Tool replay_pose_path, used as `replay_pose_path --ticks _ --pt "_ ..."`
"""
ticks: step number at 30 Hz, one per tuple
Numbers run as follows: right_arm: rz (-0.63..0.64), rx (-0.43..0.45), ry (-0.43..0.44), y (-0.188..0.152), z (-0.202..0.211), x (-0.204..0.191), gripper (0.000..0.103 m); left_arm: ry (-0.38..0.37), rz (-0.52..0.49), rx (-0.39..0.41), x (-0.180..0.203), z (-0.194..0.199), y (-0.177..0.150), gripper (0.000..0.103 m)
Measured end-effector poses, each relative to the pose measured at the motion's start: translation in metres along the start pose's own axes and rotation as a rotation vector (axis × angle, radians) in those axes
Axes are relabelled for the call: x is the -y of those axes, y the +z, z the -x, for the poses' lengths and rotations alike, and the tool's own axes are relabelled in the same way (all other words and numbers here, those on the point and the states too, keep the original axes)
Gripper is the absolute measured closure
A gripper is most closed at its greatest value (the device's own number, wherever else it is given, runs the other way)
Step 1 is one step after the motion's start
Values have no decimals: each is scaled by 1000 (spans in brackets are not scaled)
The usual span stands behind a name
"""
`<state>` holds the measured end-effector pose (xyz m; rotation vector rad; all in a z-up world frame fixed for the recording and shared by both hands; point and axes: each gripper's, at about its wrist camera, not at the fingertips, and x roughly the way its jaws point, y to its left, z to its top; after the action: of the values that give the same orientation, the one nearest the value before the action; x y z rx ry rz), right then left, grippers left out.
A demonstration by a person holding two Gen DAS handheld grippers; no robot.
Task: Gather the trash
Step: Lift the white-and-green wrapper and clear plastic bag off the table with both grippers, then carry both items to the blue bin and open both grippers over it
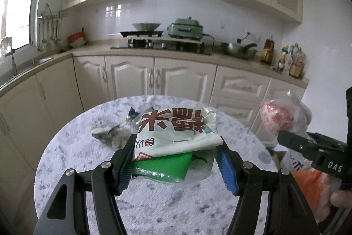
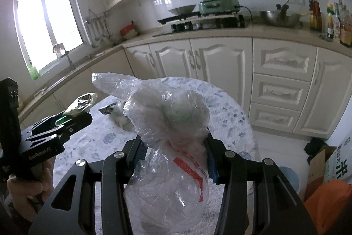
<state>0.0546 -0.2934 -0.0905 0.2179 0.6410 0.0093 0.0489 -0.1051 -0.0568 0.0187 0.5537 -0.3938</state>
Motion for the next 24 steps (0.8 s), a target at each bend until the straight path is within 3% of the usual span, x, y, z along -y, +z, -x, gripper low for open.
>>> replay_pose_path --ticks 12,24 --pt "-43 70 -24 7 27 31 56 -62 -29 54 33 2 10 41" --pt "-140 127 -199 11 71 125 56 -224 -101 15 111 -73 40 41"
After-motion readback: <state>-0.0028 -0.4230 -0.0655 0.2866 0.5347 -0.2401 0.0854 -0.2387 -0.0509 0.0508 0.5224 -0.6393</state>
